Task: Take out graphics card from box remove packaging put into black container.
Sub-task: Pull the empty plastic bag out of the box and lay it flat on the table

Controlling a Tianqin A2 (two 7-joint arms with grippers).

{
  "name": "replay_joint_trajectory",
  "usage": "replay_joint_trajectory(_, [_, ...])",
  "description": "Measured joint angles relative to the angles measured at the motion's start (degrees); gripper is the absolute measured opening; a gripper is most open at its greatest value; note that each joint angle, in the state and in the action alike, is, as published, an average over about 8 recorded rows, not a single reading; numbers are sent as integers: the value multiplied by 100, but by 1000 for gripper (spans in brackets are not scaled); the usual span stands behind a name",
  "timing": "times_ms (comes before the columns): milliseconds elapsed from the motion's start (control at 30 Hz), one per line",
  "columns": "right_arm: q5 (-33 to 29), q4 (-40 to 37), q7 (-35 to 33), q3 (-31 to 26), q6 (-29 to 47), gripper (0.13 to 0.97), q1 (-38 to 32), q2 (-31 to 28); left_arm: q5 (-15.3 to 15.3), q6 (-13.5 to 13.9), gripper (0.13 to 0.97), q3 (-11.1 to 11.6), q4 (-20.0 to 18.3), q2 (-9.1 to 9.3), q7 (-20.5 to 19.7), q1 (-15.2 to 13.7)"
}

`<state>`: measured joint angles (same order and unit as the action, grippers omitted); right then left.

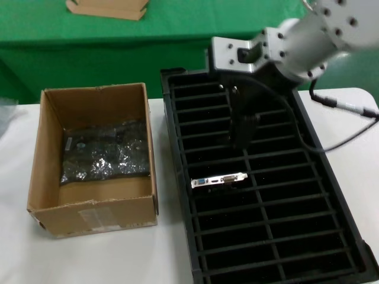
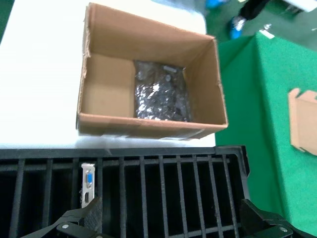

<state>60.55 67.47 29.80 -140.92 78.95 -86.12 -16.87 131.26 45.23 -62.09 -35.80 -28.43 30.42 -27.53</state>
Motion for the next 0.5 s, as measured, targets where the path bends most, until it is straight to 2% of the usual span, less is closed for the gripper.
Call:
replay_joint_trajectory(100, [7,393,39,272,-205,954,392,-279,-152,-329,223,-150,-521,8,-286,96])
replay_joint_trajectory(233, [100,645,-53,596,-466,963,851,-559,-356,-735,292,-356,-1024,21,-609,170])
replay_joint_trajectory(400, [288,585,-350,958,-785,966,1220,-722,-573,-1178,362,-575,-1593,72,-979,278])
replay_joint_trajectory(500, [433,424,-589,1161,-991,966,1347,-730,-708,-1432,438,-711,-2042,102,-1199,392])
